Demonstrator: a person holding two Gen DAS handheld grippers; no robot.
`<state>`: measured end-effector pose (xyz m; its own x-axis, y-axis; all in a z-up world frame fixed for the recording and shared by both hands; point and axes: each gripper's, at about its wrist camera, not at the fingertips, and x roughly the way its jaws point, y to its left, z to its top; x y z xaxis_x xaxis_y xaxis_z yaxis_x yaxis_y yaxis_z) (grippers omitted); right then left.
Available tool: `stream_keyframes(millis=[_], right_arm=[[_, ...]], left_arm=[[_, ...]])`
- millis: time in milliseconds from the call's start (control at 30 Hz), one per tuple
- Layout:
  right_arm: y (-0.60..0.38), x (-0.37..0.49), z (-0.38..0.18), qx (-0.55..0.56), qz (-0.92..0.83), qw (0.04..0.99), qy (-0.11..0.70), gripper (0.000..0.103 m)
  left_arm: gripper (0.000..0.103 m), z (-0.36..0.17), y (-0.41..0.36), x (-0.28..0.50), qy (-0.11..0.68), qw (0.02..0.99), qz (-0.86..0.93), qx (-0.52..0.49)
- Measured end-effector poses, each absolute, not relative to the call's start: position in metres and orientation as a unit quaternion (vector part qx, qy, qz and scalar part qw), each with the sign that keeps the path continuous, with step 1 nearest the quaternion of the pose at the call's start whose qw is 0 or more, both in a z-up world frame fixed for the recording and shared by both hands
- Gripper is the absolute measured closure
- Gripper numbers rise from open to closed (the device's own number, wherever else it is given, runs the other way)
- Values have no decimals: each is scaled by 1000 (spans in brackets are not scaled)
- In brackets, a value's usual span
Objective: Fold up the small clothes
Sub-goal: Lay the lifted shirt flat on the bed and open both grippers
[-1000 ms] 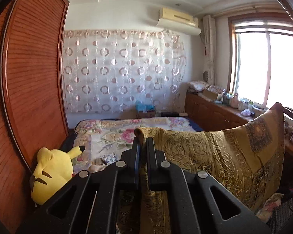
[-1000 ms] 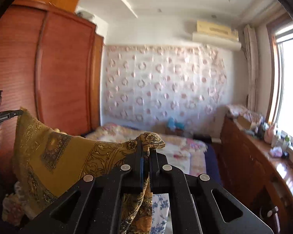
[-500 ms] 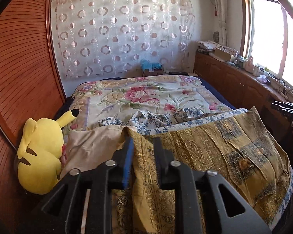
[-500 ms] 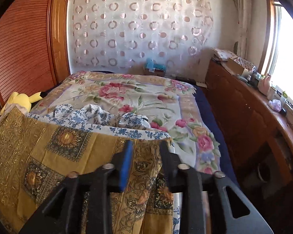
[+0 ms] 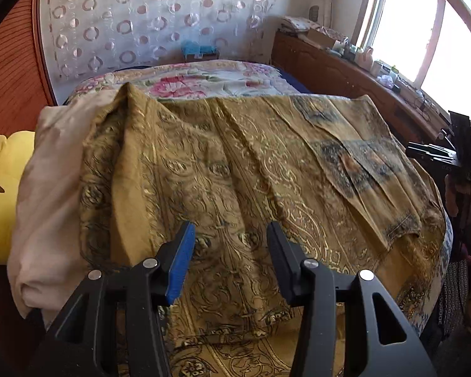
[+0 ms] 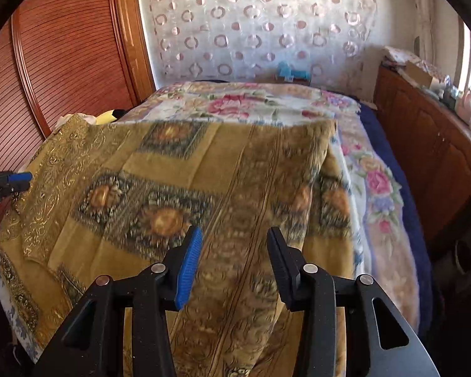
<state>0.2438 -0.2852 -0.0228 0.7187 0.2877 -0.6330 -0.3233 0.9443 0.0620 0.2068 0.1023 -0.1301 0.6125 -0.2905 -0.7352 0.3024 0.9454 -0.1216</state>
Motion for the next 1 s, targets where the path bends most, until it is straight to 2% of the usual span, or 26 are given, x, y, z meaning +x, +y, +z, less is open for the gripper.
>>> stream_keyframes(millis=[67, 133, 200, 233, 467, 833, 1000], right_arm=[[-296, 253, -26, -18, 159, 925, 344, 58], [-304, 256, -28, -11, 155, 923, 352, 58], [-310, 254, -29, -9, 150, 922, 357, 58], [-311, 250, -29, -10, 148, 922, 359, 58], [-315, 241, -29, -30, 137, 924, 356, 57], [-291, 236, -54, -64, 133, 926, 348, 48], [-288, 237, -56, -71, 131, 926, 348, 48]], left_arm=[[54, -139, 94, 205, 414, 895, -162, 22], [46, -144, 92, 204, 414, 895, -161, 33], [27, -151, 88, 203, 424, 890, -163, 37], [26, -152, 88, 203, 425, 889, -164, 38], [21, -159, 77, 194, 399, 901, -151, 80], [19, -158, 78, 197, 399, 901, -149, 77], [19, -157, 81, 191, 409, 898, -142, 83]])
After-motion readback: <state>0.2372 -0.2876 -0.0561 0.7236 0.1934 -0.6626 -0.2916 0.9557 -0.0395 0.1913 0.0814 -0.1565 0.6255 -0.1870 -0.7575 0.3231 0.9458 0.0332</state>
